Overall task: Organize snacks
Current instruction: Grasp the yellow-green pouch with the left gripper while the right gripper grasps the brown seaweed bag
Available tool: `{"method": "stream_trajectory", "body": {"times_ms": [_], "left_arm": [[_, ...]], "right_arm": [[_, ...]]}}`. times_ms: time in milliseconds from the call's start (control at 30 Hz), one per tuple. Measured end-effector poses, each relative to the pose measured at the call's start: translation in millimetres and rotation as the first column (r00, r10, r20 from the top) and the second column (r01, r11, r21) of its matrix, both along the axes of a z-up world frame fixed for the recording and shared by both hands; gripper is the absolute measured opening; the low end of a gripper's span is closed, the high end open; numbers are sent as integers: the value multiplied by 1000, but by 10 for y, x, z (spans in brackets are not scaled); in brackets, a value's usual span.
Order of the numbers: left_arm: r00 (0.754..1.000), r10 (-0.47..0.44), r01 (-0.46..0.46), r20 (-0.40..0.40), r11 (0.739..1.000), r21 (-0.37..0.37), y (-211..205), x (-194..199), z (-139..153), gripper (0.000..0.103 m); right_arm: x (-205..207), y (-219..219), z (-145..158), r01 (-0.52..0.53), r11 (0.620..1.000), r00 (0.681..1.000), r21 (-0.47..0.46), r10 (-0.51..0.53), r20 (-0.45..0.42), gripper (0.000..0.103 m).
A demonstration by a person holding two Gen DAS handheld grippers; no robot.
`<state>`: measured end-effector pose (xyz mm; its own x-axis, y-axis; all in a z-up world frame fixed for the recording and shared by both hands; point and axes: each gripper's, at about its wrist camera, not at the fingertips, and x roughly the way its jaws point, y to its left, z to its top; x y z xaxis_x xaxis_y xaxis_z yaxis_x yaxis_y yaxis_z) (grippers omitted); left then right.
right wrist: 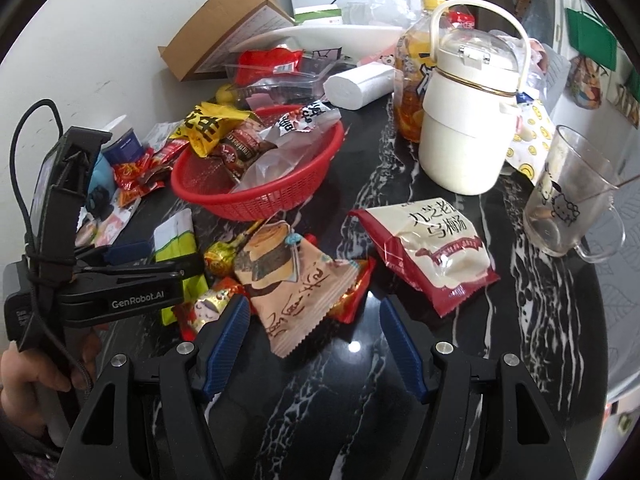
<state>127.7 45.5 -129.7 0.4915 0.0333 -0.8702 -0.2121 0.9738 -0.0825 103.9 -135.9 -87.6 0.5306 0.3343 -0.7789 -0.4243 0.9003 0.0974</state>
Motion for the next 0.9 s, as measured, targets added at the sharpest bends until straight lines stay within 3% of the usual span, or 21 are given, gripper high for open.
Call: {"method": "stream_trajectory", "body": {"times_ms": [133,433,467,500,567,600,667,733,900], "left_arm": [[1000,-5,6,-16,998,56,-37,75,-27,78],[1000,-29,28,9,998,57,-4,-5,-35,79],[999,-35,33,21,998,52,3,-30,-35,78],[999,-35,33,34,998,55,10,-63,-32,70],[998,-44,41,51,997,61,27,-129,-22,53],[998,-47,44,50,997,60,35,-140,-19,50],[997,-61,58,54,996,60,37,-178,-15,48],[996,-75,72,54,996,55,35,-217,-14,46],[990,-130,127,49,990,55,-66,-406,-2,46]], "right_arm": [[100,30,-22,-37,999,999,-15,37,5,75],[233,238,-119,-192,979,981,-73,193,-2,76],[250,255,-150,-197,977,980,-76,197,-17,76],[250,261,-168,-200,976,980,-81,199,-23,76],[215,283,-212,-202,973,979,-107,201,-22,69],[204,287,-227,-203,972,979,-115,202,-24,64],[168,292,-256,-209,972,978,-111,207,-31,54],[134,269,-269,-197,975,980,-104,194,-35,36],[26,178,-228,-164,985,986,-52,162,-39,29]]}}
